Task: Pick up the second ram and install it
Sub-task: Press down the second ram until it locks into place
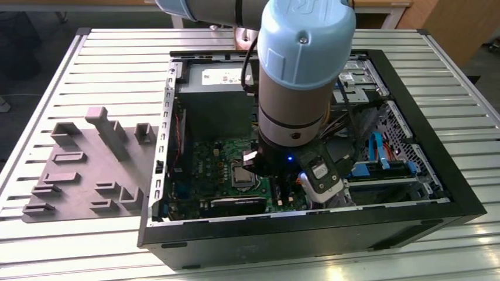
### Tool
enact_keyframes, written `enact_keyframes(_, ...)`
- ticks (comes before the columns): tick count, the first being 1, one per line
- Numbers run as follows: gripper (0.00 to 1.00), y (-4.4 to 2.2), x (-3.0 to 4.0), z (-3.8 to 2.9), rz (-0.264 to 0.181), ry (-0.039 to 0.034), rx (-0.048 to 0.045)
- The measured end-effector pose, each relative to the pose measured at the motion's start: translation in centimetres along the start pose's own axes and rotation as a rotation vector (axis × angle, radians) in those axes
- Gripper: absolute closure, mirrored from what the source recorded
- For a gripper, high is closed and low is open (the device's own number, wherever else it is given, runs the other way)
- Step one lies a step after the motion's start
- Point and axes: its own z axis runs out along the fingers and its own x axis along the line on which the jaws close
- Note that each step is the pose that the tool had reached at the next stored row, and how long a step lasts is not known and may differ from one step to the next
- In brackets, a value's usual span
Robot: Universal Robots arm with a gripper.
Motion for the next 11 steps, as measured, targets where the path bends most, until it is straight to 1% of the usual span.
enact_keyframes(11, 0.89, -0.04, 0.03, 0.36, 0.000, 0.0003, -0.0006)
